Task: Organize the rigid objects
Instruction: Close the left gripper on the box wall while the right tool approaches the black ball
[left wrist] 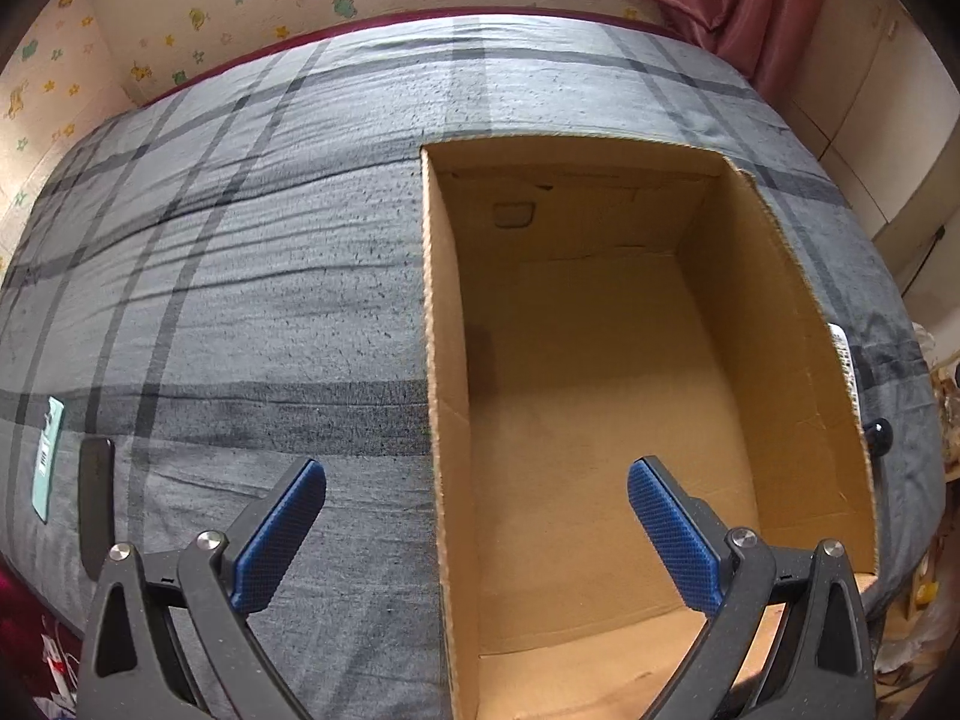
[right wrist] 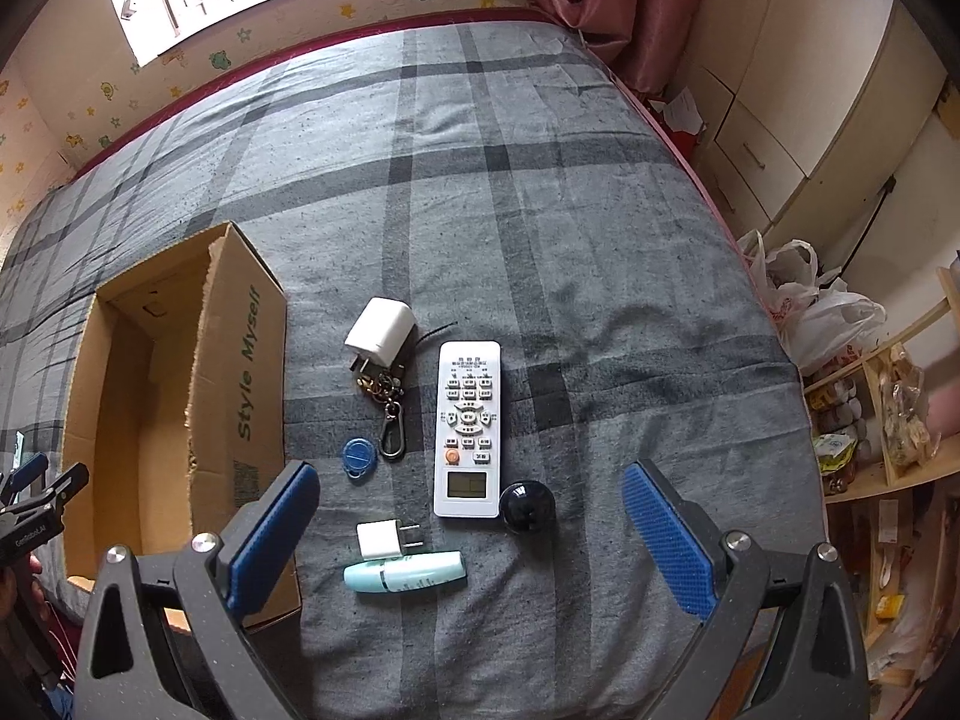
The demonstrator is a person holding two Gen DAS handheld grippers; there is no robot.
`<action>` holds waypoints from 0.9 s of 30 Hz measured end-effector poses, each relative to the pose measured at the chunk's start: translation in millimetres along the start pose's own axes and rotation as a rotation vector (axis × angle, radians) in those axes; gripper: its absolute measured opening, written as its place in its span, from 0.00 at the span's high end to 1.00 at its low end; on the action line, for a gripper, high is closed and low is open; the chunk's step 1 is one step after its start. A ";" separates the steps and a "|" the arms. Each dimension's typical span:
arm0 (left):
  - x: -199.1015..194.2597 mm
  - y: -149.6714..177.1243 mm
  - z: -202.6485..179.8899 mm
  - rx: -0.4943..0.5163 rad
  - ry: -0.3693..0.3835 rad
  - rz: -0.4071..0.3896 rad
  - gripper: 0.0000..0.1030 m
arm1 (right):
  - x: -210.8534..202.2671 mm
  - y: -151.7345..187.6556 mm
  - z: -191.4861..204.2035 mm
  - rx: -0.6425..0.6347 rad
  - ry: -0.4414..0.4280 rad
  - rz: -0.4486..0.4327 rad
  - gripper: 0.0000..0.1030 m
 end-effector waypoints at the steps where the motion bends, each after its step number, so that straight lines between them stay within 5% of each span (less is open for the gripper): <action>1: 2.7 1.8 2.5 -0.006 0.007 0.000 0.00 | 3.1 2.6 -0.3 -0.001 0.004 -0.003 0.00; 10: 21.3 15.7 10.9 0.018 -0.013 -0.017 0.02 | 21.4 24.1 1.5 -0.009 0.021 -0.031 0.00; 17: 28.4 20.8 11.7 0.007 0.001 -0.018 0.34 | 29.0 36.6 1.4 0.025 0.014 -0.039 0.00; 21: 30.2 21.4 12.6 0.003 0.013 -0.001 0.39 | 31.7 42.1 5.0 0.027 0.001 -0.028 0.00; 27: 26.0 20.2 14.0 0.009 -0.006 -0.009 0.68 | 30.4 44.7 5.5 0.020 0.009 -0.035 0.00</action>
Point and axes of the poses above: each gripper's, at about its wrist camera, not at the fingertips, and x roughly the way its jaws point, z to its left, y to its underside, the point moved 1 cm from there along x, roughly the way its jaws point, and after that the axes turned 13 degrees about -z, right-handed, at the moved point
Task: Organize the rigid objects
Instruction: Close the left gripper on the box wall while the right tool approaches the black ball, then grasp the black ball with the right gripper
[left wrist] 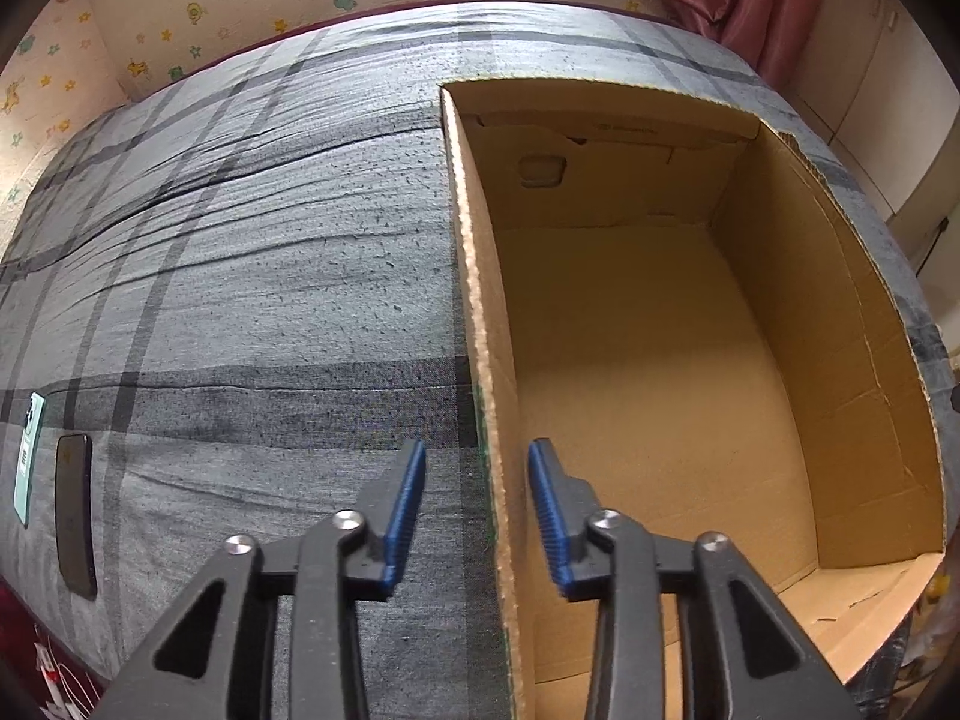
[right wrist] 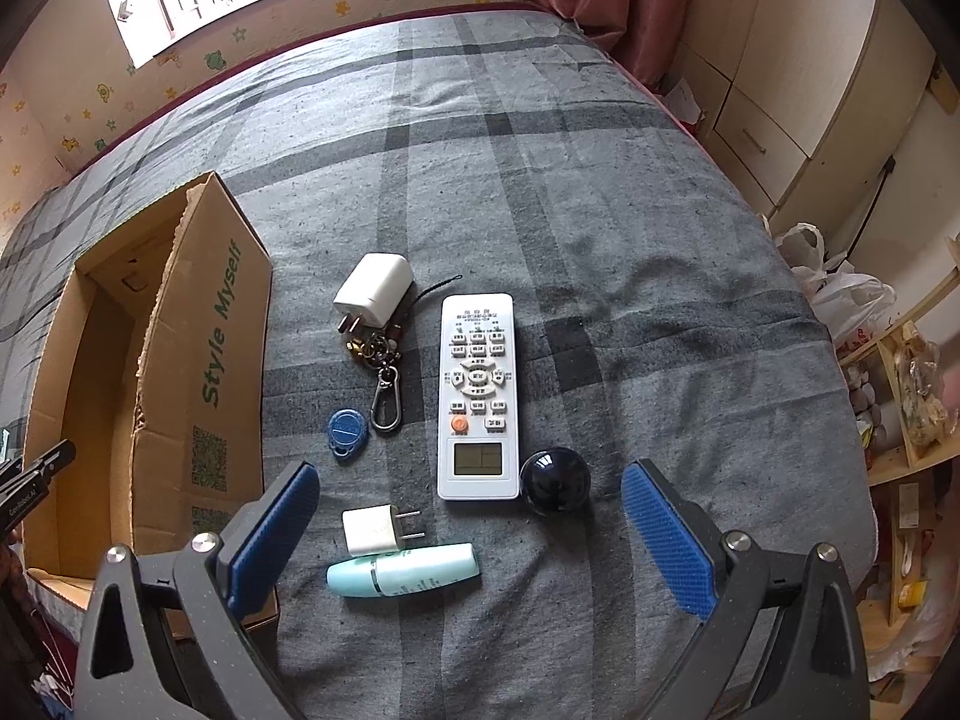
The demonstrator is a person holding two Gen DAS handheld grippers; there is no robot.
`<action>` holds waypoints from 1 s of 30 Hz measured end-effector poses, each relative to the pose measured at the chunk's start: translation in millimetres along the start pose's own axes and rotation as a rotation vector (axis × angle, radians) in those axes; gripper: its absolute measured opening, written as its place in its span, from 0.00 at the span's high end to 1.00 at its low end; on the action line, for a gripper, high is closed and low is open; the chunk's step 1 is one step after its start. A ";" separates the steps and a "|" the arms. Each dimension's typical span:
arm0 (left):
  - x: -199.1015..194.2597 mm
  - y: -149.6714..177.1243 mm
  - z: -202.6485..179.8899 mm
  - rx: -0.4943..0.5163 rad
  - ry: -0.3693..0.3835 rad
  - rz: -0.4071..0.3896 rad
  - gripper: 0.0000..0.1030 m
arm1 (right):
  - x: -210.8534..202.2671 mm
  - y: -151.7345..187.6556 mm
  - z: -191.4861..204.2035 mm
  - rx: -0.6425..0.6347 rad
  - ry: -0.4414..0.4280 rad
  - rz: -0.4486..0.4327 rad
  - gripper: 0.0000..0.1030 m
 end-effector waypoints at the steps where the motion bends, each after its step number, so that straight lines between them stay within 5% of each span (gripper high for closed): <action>1: -0.8 0.1 1.1 -0.016 0.007 -0.001 0.69 | -0.9 -0.5 -0.4 -0.002 0.003 -0.005 0.00; 10: -0.5 3.3 -0.2 -0.058 0.020 -0.015 0.83 | -4.4 -7.2 -9.2 0.012 0.017 -0.030 0.00; 30: -2.1 6.4 -0.7 -0.064 0.015 -0.031 0.84 | 39.4 7.4 -35.0 -0.065 0.017 0.048 0.01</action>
Point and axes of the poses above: each gripper's, at about its wrist camera, not at the fingertips, and x roughly the way its jaws point, z to its left, y to its underside, the point moved 1 cm from there along x, roughly the way its jaws point, and after that the axes turned 13 degrees about -z, right-handed, at the moved point
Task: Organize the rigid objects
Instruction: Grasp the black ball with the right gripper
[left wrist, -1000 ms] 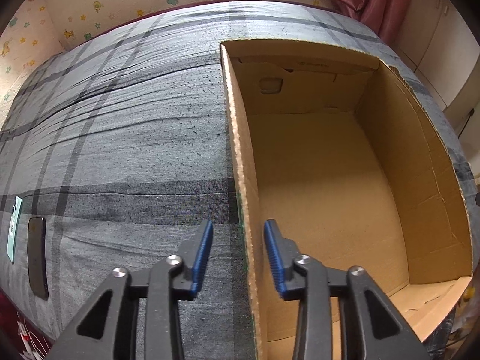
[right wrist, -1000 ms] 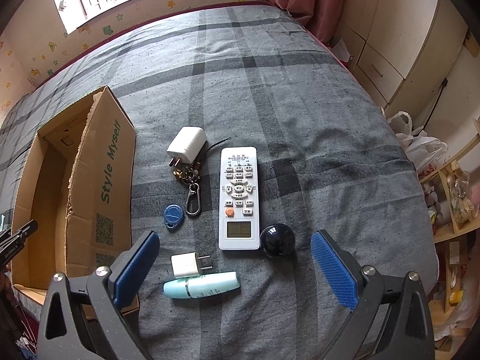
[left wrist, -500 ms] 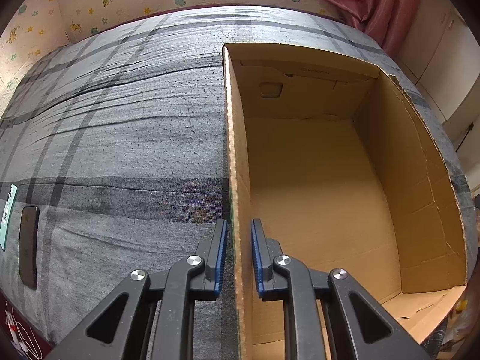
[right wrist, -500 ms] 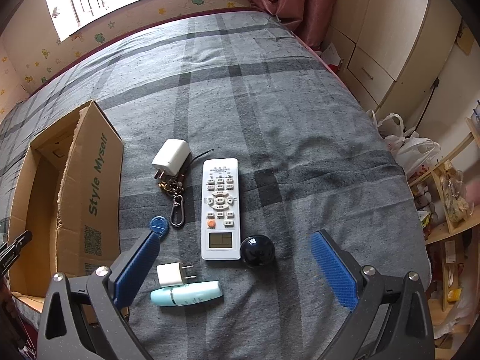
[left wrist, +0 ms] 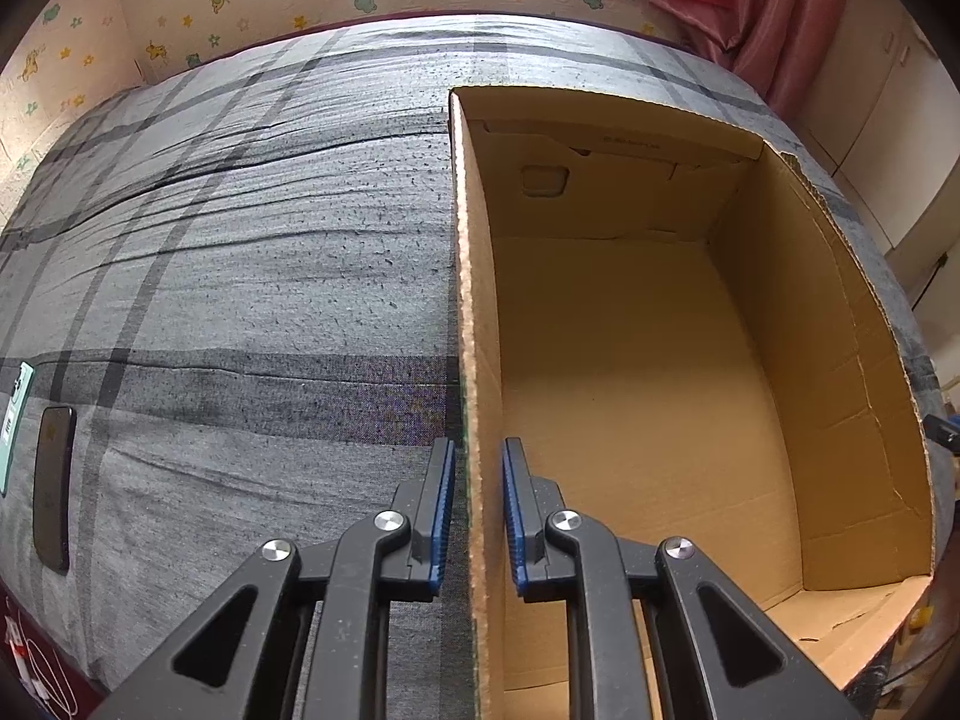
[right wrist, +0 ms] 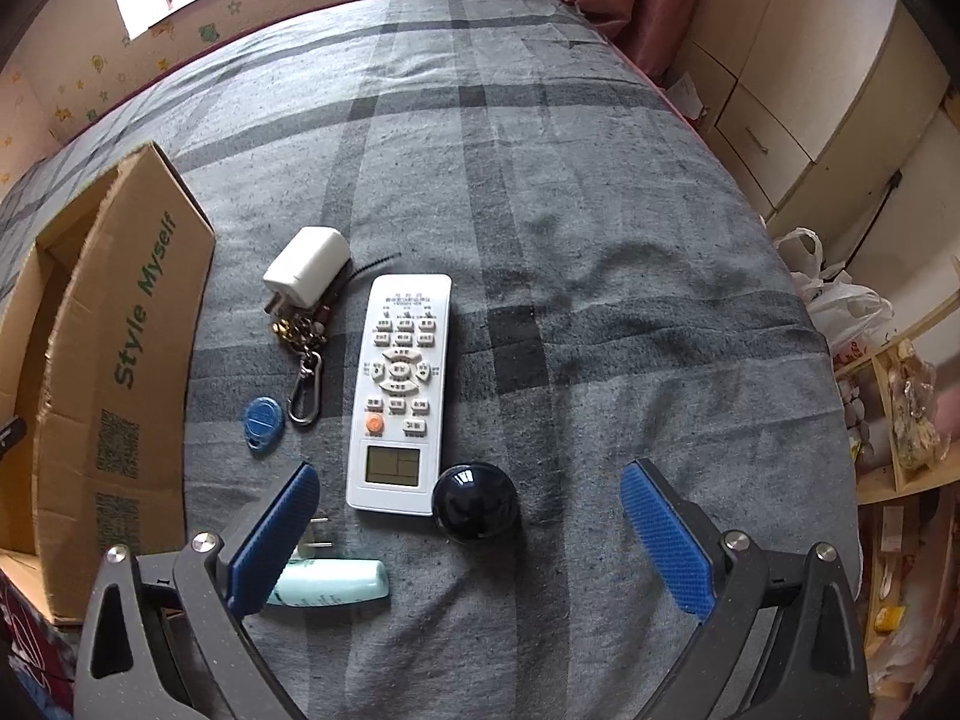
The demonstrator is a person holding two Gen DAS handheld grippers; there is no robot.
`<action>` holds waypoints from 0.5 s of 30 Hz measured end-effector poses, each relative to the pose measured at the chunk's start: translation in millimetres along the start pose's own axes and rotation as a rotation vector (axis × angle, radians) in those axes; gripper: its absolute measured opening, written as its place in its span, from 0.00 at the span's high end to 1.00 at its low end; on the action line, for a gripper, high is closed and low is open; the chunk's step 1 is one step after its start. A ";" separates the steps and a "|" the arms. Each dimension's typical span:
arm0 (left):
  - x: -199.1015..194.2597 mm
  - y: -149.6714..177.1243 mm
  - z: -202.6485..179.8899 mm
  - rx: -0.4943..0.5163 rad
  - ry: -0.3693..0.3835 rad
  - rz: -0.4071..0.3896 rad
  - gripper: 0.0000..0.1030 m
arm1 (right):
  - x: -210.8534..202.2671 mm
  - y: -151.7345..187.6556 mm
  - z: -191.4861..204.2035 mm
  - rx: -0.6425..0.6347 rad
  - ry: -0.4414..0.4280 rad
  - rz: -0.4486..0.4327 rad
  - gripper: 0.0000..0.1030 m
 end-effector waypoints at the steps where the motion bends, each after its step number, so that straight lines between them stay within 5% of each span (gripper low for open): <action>1: -0.2 0.0 0.0 0.000 0.001 -0.001 0.84 | 2.7 1.4 -1.0 0.002 -0.004 0.006 0.02; 8: -0.5 1.7 -0.5 0.002 -0.004 -0.007 0.84 | 25.1 10.3 -6.5 0.037 -0.030 0.048 0.20; 11: -0.5 1.5 -1.4 0.005 -0.005 -0.006 0.84 | 33.3 15.8 -6.6 0.052 -0.052 0.080 0.34; 13: -0.6 1.3 -1.4 0.007 -0.007 -0.006 0.84 | 37.6 18.4 -6.2 0.061 -0.066 0.099 0.56; 15: -0.7 1.3 -1.5 0.007 -0.008 -0.006 0.84 | 39.6 19.6 -7.9 0.078 -0.074 0.098 0.59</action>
Point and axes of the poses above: each gripper's, at about its wrist camera, not at the fingertips, and x roughly the way its jaws point, z to its left, y to its underside, the point moved 1 cm from there along x, roughly the way its jaws point, and after that the axes turned 13 degrees about -z, right-handed, at the moved point
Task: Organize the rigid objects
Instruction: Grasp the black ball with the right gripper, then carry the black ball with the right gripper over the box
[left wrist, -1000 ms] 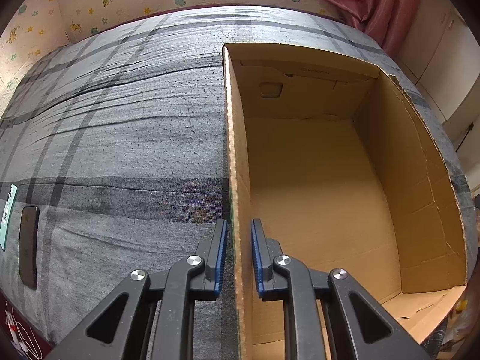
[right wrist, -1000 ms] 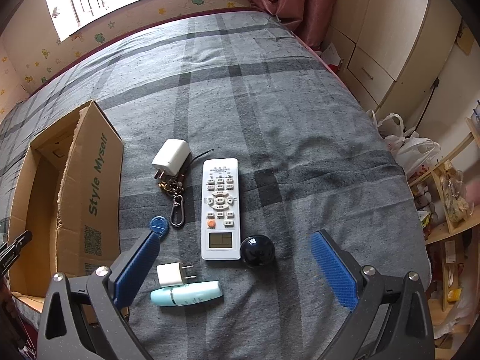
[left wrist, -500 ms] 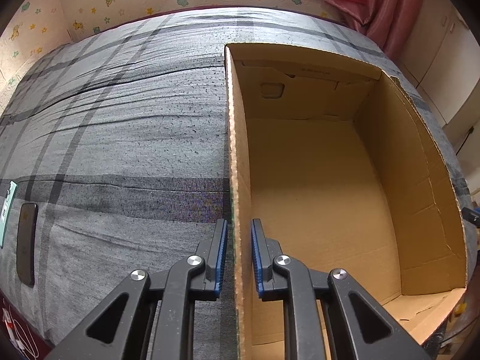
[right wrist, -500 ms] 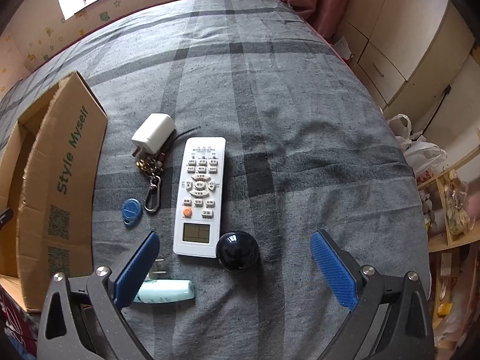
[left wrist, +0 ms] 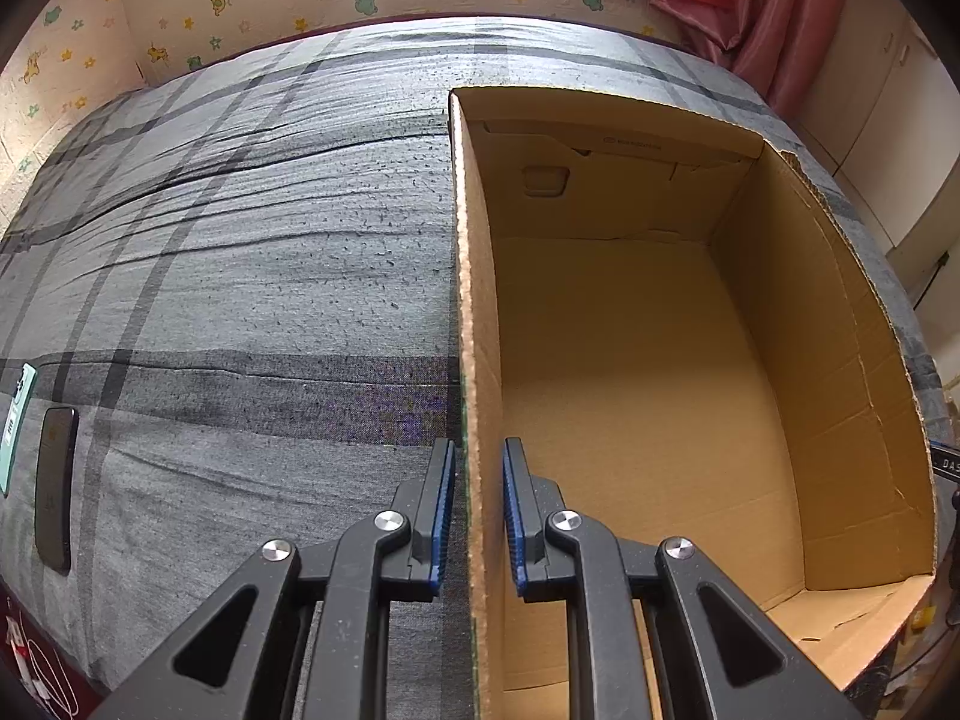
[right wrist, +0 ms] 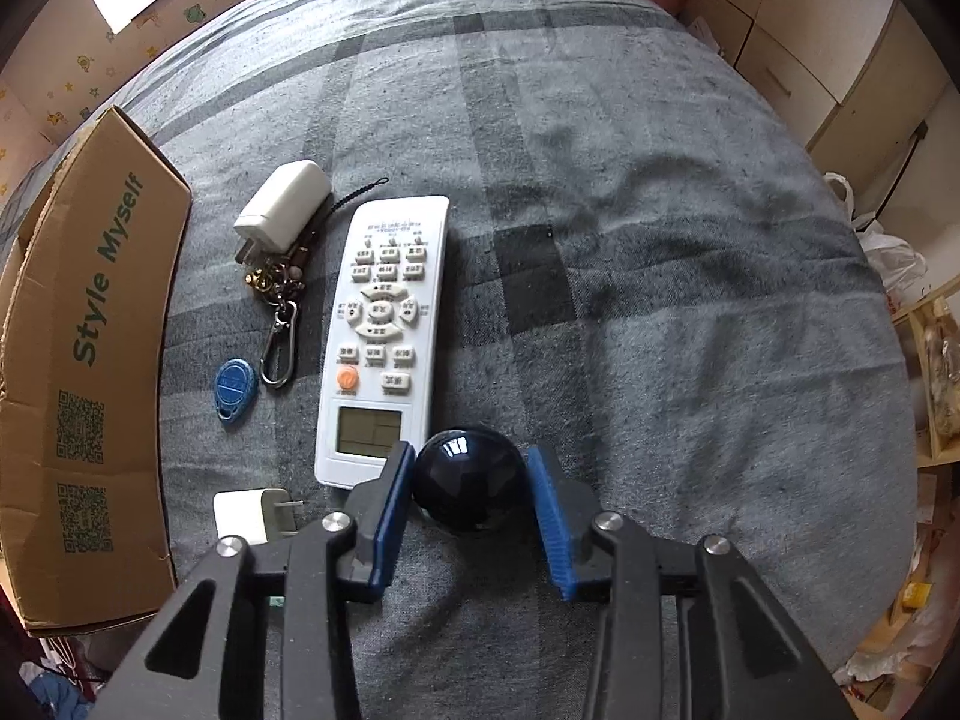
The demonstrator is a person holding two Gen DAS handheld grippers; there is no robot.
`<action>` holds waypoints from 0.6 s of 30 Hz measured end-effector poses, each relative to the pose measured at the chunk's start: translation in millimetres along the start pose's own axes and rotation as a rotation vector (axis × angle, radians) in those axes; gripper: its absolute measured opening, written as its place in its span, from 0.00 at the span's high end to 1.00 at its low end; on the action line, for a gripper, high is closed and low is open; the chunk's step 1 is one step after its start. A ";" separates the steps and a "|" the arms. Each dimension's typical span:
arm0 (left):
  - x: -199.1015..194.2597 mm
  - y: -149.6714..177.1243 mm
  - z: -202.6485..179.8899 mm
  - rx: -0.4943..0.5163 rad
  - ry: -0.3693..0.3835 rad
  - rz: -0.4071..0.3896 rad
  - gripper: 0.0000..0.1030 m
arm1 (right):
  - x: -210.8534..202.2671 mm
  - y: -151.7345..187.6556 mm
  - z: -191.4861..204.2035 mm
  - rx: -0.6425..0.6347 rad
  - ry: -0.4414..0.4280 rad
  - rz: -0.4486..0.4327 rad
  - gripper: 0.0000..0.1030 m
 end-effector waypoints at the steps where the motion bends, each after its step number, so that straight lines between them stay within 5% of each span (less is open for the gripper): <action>1: -0.2 0.2 0.1 0.000 0.000 -0.001 0.84 | -0.2 -0.1 -1.6 0.010 -0.004 -0.006 0.59; 18: -0.6 1.2 -2.5 0.023 -0.013 -0.008 0.84 | -40.7 -5.2 10.6 -0.029 0.015 -0.073 0.59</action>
Point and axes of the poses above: each gripper's, at about its wrist camera, not at the fingertips, and x roughly the way its jaws point, z to its left, y to its underside, the point moved 1 cm from there along x, roughly the way its jaws point, and after that the axes turned 13 degrees about -z, right-handed, at the moved point
